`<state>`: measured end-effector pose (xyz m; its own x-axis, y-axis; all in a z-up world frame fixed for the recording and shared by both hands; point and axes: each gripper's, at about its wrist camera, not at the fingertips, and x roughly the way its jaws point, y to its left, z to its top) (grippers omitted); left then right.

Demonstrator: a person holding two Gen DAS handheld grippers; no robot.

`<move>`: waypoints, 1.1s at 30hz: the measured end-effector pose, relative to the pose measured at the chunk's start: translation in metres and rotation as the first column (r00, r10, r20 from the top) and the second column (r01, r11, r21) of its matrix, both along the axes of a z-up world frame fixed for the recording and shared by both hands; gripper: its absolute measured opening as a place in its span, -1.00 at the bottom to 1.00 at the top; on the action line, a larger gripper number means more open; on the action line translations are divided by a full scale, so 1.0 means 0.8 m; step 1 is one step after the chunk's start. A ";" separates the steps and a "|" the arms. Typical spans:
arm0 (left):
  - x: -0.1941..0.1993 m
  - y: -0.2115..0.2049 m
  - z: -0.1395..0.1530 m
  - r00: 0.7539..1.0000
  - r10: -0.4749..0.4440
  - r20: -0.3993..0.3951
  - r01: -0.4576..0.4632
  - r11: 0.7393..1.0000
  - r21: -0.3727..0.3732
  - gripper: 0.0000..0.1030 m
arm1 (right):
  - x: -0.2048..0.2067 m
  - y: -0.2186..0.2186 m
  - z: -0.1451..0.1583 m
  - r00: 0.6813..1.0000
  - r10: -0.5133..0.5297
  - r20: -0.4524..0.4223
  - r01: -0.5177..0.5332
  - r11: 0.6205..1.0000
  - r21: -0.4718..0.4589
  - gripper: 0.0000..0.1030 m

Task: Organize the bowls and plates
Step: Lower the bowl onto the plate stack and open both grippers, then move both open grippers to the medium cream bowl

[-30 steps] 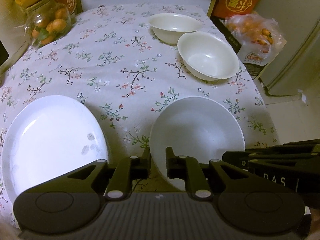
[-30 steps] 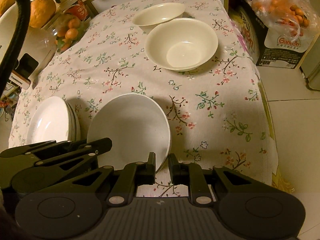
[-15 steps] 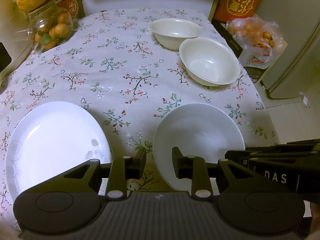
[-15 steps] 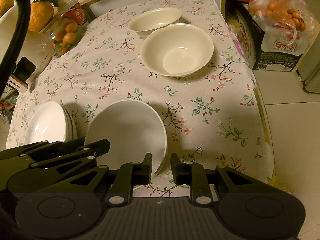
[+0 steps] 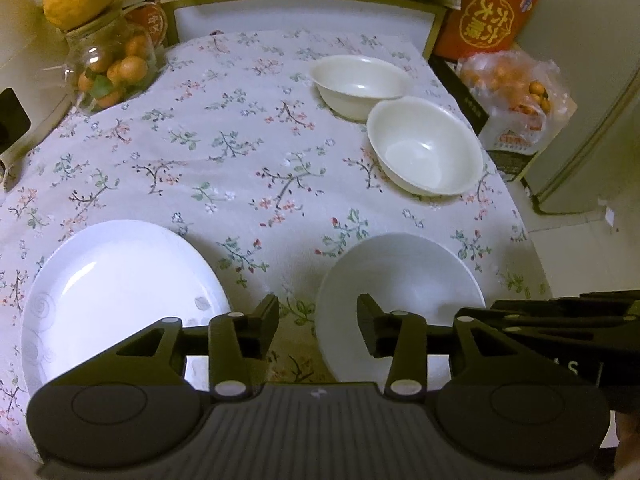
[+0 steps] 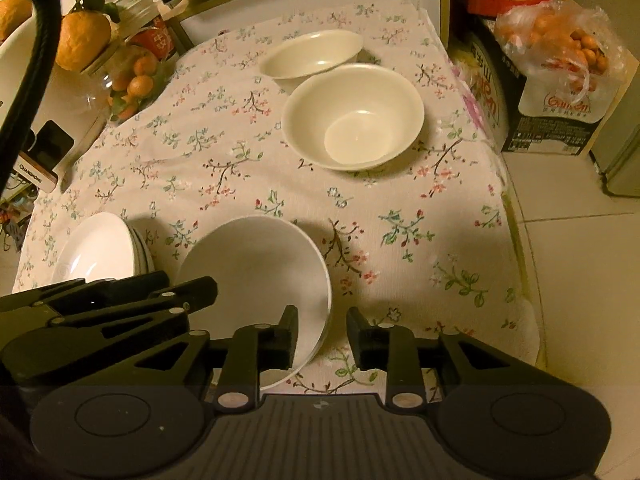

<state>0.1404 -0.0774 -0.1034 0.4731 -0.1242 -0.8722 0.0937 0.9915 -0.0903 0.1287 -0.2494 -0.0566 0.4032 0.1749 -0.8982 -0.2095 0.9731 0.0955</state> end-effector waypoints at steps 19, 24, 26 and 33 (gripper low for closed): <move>0.040 0.003 0.022 0.998 0.047 0.047 -0.043 0.996 -0.083 0.00 | 0.032 -0.030 0.030 0.991 -0.109 0.073 0.104 0.992 0.068 -0.29; 0.056 -0.006 0.023 0.997 0.027 0.068 -0.021 0.996 -0.086 0.05 | 0.046 -0.038 0.040 0.985 -0.148 0.089 0.139 0.985 0.097 -0.28; 0.065 -0.008 0.024 0.997 0.018 0.072 -0.012 0.996 -0.089 0.06 | 0.051 -0.041 0.043 0.982 -0.164 0.094 0.154 0.982 0.110 -0.27; 0.103 0.000 0.024 0.994 0.054 0.096 -0.040 0.989 -0.141 0.12 | 0.072 -0.052 0.052 0.970 -0.219 0.105 0.202 0.967 0.153 -0.24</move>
<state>0.2231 -0.0776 -0.0839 0.5643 -0.2169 -0.7965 0.0631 0.9734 -0.2203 0.1866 -0.2913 -0.0153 0.5476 0.1952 -0.8137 -0.0196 0.9751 0.2207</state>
